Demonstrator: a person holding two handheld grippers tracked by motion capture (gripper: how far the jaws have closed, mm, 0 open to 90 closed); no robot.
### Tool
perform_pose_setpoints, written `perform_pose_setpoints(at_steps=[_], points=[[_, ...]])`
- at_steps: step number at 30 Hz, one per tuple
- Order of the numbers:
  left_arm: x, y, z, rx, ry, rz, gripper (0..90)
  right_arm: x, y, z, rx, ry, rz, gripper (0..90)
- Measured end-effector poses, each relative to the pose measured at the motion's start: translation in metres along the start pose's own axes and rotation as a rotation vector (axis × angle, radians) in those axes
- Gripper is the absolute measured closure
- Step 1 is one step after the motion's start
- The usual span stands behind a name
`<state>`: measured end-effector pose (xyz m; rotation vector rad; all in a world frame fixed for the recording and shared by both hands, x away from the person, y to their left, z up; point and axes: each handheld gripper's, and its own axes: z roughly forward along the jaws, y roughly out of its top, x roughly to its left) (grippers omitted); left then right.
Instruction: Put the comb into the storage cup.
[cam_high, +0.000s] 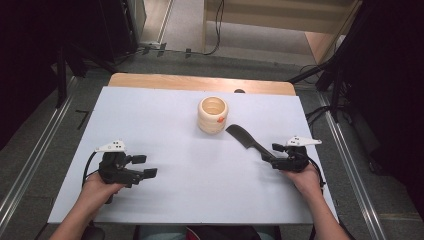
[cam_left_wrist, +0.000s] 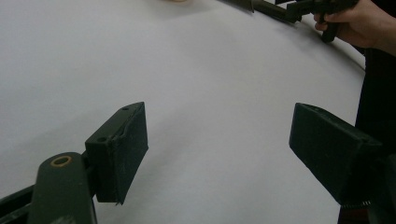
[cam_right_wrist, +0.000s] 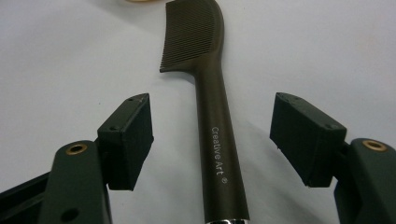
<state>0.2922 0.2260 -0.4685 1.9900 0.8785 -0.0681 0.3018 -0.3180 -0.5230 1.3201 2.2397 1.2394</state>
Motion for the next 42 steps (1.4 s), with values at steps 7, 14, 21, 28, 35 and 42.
perform_pose_setpoints(at_steps=[7, 14, 21, 28, 35, 42], points=[[0.0001, 0.0000, 0.0000, 0.001, 0.001, 0.000, 20.1, 0.0002, -0.0007, 0.0006, 0.034, -0.015, -0.002, 32.8], [0.0001, 0.0000, -0.0002, 0.000, 0.003, 0.000, 20.1, 0.0020, -0.0020, 0.0003, 0.076, -0.027, -0.021, 39.2], [0.0001, -0.0001, -0.0001, 0.001, 0.002, 0.001, 20.1, 0.0045, -0.0029, 0.0003, 0.095, -0.048, -0.047, 45.1], [0.0000, -0.0001, 0.0001, 0.002, 0.001, -0.001, 20.1, 0.0059, -0.0038, -0.0011, 0.104, -0.087, -0.083, 56.5], [0.0000, -0.0001, 0.0002, 0.002, 0.001, 0.000, 20.1, 0.0079, -0.0041, -0.0027, 0.117, -0.089, -0.091, 67.7], [-0.0001, -0.0001, 0.0006, 0.002, 0.000, 0.000, 20.1, 0.0082, -0.0038, -0.0024, 0.119, -0.077, -0.084, 69.4]])
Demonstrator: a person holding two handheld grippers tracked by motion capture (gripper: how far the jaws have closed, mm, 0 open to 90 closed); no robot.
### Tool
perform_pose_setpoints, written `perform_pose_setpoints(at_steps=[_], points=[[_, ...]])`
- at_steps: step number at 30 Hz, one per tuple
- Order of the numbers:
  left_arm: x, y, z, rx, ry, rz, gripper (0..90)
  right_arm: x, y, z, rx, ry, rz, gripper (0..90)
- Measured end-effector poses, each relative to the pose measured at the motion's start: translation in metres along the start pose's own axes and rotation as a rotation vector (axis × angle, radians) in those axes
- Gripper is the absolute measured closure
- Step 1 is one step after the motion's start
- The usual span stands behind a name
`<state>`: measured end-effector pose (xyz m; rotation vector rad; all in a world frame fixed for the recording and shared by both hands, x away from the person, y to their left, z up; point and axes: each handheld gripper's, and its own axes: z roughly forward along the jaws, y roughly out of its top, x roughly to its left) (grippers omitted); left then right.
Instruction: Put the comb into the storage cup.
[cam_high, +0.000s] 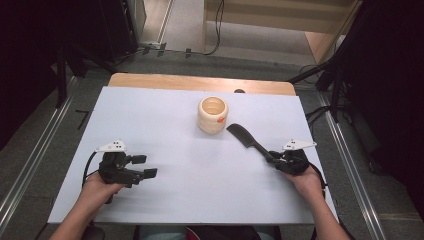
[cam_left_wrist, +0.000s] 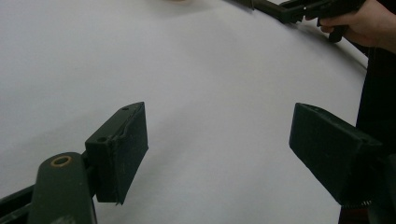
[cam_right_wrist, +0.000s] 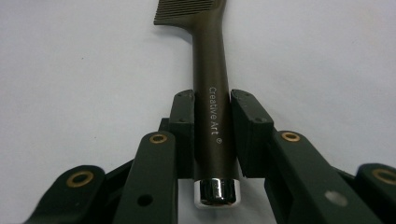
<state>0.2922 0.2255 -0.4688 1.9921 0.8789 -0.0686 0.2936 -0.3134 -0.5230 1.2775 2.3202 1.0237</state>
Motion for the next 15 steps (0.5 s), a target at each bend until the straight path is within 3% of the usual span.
perform_pose_setpoints(at_steps=[15], points=[[0.0003, 0.0002, -0.0008, -0.009, 0.007, -0.004, 20.1, -0.0036, 0.0026, -0.0004, -0.005, 0.040, 0.072, 70.1]])
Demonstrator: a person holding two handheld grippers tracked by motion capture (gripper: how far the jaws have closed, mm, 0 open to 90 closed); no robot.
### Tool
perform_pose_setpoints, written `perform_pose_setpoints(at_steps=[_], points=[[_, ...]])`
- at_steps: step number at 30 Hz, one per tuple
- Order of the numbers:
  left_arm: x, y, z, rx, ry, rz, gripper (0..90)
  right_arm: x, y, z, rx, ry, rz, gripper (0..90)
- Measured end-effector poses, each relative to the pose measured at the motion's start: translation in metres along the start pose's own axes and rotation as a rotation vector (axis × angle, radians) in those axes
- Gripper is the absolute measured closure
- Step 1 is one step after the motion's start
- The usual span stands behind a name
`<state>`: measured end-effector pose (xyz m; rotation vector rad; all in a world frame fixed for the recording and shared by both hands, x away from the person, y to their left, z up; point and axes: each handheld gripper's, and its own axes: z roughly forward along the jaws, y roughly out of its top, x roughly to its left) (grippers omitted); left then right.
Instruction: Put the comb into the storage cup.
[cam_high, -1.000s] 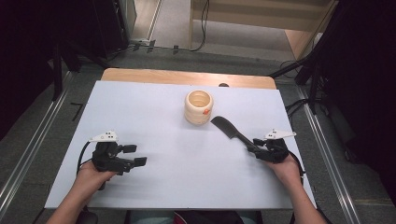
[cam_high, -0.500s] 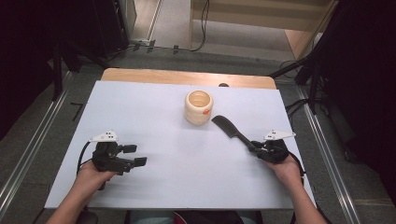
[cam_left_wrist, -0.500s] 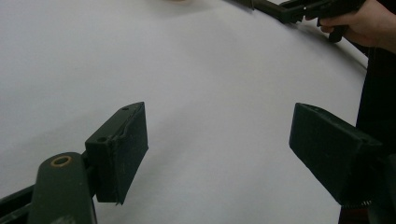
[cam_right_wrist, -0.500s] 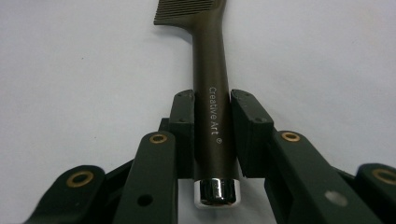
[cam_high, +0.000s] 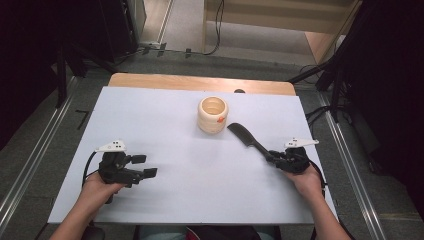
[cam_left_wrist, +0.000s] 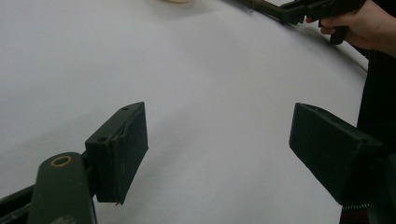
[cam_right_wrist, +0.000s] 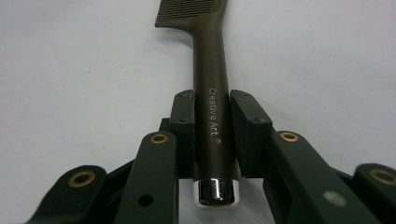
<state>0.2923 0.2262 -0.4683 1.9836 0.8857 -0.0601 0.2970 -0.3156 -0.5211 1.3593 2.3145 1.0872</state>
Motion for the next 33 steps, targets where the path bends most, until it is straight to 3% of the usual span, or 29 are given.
perform_pose_setpoints(at_steps=[15, 33], points=[[0.000, 0.000, 0.001, 0.005, 0.006, -0.010, 20.1, 0.000, 0.007, -0.013, -0.065, -0.011, 0.072, 70.2], [0.000, 0.001, 0.002, 0.006, 0.005, -0.020, 20.1, 0.005, 0.016, -0.028, -0.129, -0.023, 0.109, 70.2]])
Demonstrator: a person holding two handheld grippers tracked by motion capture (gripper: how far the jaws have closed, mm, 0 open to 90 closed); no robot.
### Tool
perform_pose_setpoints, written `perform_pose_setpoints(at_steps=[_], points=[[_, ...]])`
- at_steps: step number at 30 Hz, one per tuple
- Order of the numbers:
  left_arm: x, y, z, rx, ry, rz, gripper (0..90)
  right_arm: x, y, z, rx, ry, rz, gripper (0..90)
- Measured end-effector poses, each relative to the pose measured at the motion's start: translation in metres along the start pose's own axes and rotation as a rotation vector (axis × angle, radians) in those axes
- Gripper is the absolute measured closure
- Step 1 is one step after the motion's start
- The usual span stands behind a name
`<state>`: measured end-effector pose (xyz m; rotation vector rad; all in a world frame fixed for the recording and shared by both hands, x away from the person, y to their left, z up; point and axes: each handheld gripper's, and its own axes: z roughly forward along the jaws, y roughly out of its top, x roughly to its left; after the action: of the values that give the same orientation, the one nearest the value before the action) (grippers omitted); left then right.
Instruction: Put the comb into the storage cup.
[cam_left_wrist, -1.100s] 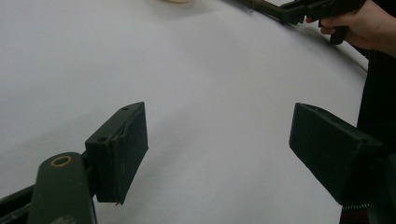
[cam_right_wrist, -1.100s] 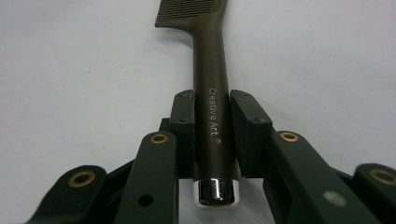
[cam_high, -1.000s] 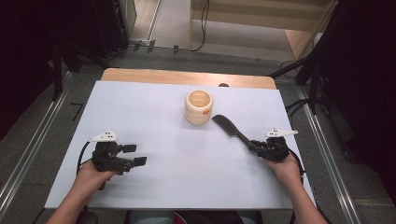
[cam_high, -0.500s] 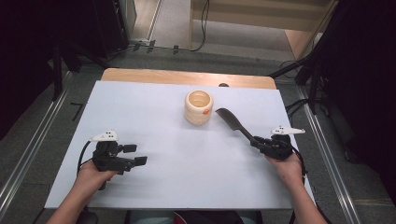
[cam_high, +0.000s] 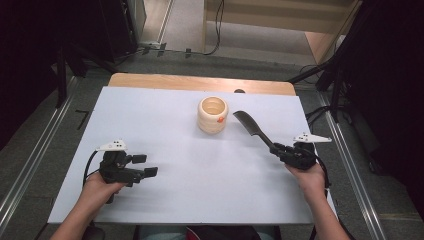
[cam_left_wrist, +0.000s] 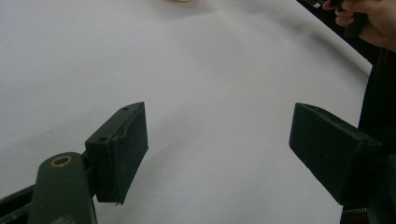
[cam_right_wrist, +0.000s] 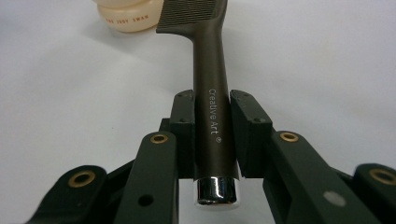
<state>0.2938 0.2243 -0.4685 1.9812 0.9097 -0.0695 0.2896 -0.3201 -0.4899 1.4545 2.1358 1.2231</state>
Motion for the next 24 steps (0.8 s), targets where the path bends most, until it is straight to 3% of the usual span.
perform_pose_setpoints(at_steps=[8, 17, 24], points=[[-0.002, 0.003, 0.005, 0.017, 0.002, -0.020, 20.1, 0.010, 0.006, -0.003, -0.024, -0.021, 0.035, 70.2], [-0.007, 0.016, 0.012, -0.005, -0.017, -0.063, 20.0, 0.021, 0.010, -0.007, -0.044, -0.087, 0.067, 70.1], [-0.012, 0.028, 0.018, 0.014, -0.008, -0.063, 20.1, 0.031, 0.013, -0.010, -0.060, -0.141, 0.085, 70.1]])
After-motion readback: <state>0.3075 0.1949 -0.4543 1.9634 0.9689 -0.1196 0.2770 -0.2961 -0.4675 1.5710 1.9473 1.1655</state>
